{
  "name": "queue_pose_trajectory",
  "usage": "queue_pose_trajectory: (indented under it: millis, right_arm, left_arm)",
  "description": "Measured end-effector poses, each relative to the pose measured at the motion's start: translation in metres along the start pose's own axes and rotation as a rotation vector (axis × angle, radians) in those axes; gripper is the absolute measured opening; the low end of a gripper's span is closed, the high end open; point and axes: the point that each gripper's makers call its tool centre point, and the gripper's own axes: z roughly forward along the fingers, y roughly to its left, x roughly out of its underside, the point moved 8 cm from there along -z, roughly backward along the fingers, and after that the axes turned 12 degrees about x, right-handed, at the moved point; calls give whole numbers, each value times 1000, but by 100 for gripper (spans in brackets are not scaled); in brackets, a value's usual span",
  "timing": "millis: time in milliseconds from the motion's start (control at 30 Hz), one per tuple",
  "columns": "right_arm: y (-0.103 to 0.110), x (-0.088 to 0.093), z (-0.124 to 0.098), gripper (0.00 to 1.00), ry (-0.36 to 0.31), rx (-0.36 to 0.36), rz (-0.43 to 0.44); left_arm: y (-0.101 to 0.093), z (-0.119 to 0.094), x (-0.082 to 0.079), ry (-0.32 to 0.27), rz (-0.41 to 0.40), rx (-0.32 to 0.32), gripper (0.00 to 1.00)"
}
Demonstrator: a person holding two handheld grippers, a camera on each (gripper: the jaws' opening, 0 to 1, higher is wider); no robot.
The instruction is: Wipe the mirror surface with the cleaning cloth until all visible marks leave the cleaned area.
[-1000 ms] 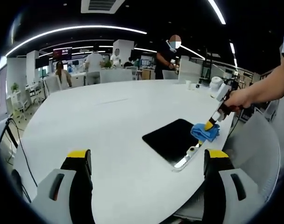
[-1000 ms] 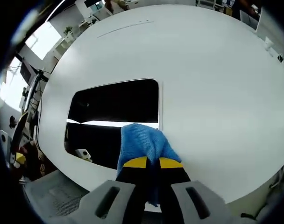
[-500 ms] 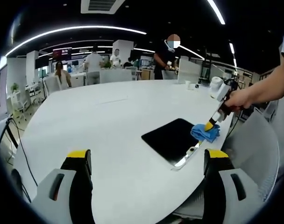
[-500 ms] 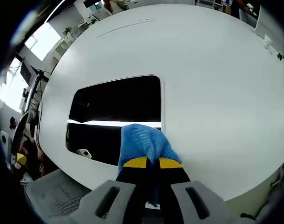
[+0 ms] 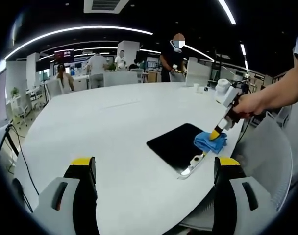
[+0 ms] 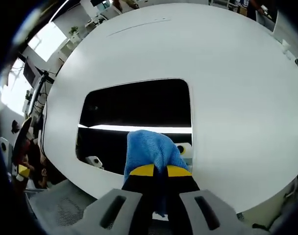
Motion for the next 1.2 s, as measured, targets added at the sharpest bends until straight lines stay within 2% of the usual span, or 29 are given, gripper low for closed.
queue_pose_trajectory:
  millis: [233,467,733,833,867,900,933,1000,1200]
  right_arm:
    - [22,-3,3,1,1,-23,-18]
    - [43,-8,5,1,6,-47,-18]
    - [65,-11,7,1,-3,-70,-41]
    - [71,-12,7,2,1,-84,-80]
    - [73,-13,7,2,18,-59,-26]
    - [76,-14,7,2,14,-76,-43]
    - [77,-15,7,2,3,-74,-96]
    - [84,-15,8,1,11,-65,-66]
    - [100,-14,7,1,7,-65,-100]
  left_arm:
    - [-1,-1,1,4,0,-7,99]
    - [1,-3,3,-19,-3,-28,99]
    - [2,1,2,-15,-22,-15,99]
    - [0,3,1,-18,-20,-8,99]
    - [0,3,2,-17,-22,-7,99]
    - [-1,3,3,-12,-24,-4,99]
    - [-1,3,3,-10,-25,-3,99]
    - [-2,3,5,-8,-24,3,99]
    - [1,1,9,2,-55,-9,99]
